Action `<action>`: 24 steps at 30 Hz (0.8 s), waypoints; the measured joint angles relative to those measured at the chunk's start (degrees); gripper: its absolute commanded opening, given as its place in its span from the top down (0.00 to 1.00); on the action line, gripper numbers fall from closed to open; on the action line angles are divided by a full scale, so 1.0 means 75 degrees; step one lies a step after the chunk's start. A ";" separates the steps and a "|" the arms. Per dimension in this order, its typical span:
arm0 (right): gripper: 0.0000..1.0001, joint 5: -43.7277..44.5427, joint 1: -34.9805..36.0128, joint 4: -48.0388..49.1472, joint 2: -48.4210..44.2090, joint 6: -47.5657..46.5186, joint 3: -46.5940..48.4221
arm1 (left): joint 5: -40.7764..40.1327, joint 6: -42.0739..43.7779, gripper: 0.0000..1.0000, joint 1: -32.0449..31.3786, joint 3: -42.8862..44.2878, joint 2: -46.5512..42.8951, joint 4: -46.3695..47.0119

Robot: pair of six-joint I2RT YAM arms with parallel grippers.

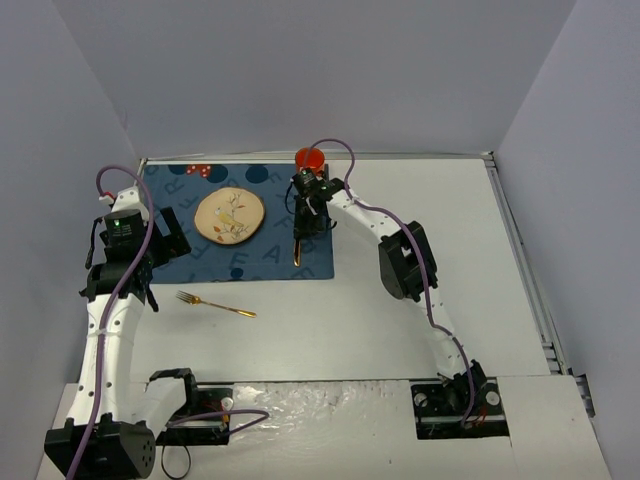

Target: Set the dinner table for one person

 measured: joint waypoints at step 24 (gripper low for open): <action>0.43 0.0274 0.0020 0.0175 -0.0084 -0.0101 0.0151 | -0.0003 -0.0137 0.03 0.0000 -0.0017 0.0000 -0.0087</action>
